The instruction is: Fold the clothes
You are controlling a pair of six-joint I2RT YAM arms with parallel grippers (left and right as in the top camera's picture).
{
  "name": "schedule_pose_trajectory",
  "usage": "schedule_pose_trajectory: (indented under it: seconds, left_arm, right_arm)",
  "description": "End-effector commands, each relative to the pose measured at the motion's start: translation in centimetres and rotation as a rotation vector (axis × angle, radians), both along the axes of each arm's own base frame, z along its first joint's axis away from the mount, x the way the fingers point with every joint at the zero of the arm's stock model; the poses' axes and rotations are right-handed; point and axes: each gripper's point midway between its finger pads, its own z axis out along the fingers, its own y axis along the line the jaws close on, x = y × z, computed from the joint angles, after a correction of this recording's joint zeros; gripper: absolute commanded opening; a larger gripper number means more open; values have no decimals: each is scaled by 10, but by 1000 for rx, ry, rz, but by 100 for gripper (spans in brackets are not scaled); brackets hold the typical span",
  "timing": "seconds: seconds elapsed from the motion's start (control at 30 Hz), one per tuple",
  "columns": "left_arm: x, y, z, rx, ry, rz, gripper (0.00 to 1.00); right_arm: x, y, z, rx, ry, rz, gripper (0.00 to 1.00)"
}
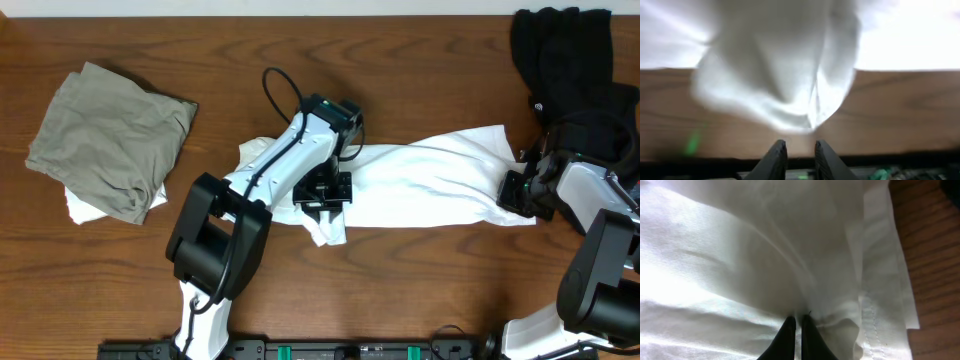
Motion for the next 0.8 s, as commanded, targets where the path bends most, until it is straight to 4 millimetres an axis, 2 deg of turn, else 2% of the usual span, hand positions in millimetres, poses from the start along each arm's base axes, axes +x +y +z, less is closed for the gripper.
schedule_pose_trajectory:
  seconds: [0.0,0.13,0.3,0.5,0.6,0.77]
  left_arm:
    - [30,27,8,140,-153,-28,25]
    - [64,45,19,257,-317,-89,29]
    - [81,36,17,214,-389,-189,34]
    - [84,33,13,197,-400,-239,40]
    - [80,33,9,196,-385,-252,41]
    - [68,22,0,136,-347,-352,41]
  right_arm:
    - [-6,0,-4,-11,26,-11,5]
    - [-6,0,-4,-10,26,-11,6]
    - [-5,-1,-4,-11,24,-11,6]
    - [-5,-1,-4,-11,23,-11,6]
    - [-6,0,-4,-11,24,-11,6]
    - [-6,0,-4,-11,25,-11,6]
